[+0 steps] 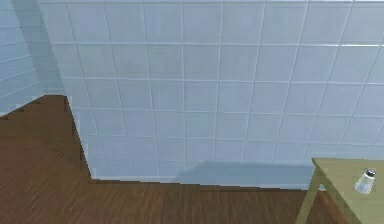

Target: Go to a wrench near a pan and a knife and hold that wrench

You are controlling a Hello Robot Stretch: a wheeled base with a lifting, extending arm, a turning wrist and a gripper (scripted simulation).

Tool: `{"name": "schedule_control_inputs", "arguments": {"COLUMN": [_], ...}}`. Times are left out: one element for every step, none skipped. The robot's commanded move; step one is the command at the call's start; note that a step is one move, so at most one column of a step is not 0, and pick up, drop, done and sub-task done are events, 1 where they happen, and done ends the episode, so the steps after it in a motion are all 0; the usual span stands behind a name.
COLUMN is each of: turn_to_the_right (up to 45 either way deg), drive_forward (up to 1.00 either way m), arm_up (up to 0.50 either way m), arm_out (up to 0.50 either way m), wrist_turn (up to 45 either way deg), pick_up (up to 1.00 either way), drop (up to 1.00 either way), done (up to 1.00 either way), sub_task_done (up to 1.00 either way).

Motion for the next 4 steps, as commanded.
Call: {"name": "schedule_control_inputs", "arguments": {"turn_to_the_right": [45.0, 6.0, 0.0, -30.0], "drive_forward": [0.00, 0.00, 0.45, 0.00], "arm_up": [0.00, 0.00, 0.00, 0.00], "arm_out": [0.00, 0.00, 0.00, 0.00], "wrist_turn": [0.0, 0.0, 0.0, 0.0], "pick_up": [0.00, 0.00, 0.00, 0.00], "drop": [0.00, 0.00, 0.00, 0.00], "done": [0.00, 0.00, 0.00, 0.00], "sub_task_done": [0.00, 0.00, 0.00, 0.00]}}
